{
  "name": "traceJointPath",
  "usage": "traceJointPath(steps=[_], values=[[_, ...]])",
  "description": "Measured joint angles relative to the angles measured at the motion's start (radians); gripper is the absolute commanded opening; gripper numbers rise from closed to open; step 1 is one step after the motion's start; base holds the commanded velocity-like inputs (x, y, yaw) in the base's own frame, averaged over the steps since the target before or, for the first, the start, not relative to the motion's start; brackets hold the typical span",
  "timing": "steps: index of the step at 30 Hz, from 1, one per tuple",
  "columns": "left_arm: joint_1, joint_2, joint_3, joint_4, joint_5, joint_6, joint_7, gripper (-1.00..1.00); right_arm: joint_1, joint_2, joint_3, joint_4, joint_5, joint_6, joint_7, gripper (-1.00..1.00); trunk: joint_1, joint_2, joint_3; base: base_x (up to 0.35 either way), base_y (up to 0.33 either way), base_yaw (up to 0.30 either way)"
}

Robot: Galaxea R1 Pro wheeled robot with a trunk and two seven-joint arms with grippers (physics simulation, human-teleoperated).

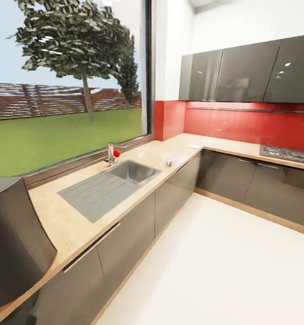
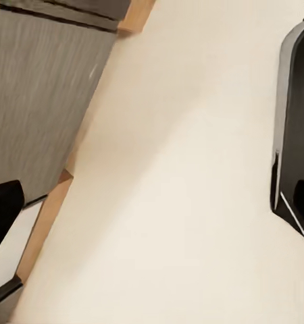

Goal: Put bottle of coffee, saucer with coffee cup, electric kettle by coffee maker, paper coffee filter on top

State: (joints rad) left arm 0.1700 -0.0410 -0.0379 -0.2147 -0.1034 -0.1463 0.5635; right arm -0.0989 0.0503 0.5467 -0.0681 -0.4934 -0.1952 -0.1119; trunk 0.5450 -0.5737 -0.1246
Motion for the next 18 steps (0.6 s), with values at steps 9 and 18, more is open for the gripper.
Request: traceJointPath(steps=[9, 18], values=[[-0.003, -0.002, 0.000, -0.002, -0.001, 0.075, -0.002, 1.00, 0.000, 0.000, 0.000, 0.000, 0.001, 0.000, 0.000, 1.00, 0.000, 0.000, 0.000, 0.299, -0.119, -0.269], [-0.005, -0.004, 0.000, -0.002, -0.001, 0.068, -0.005, 1.00, 0.000, 0.000, 0.000, 0.002, 0.003, 0.000, 0.000, 1.00, 0.000, 0.000, 0.000, 0.313, -0.084, -0.021]])
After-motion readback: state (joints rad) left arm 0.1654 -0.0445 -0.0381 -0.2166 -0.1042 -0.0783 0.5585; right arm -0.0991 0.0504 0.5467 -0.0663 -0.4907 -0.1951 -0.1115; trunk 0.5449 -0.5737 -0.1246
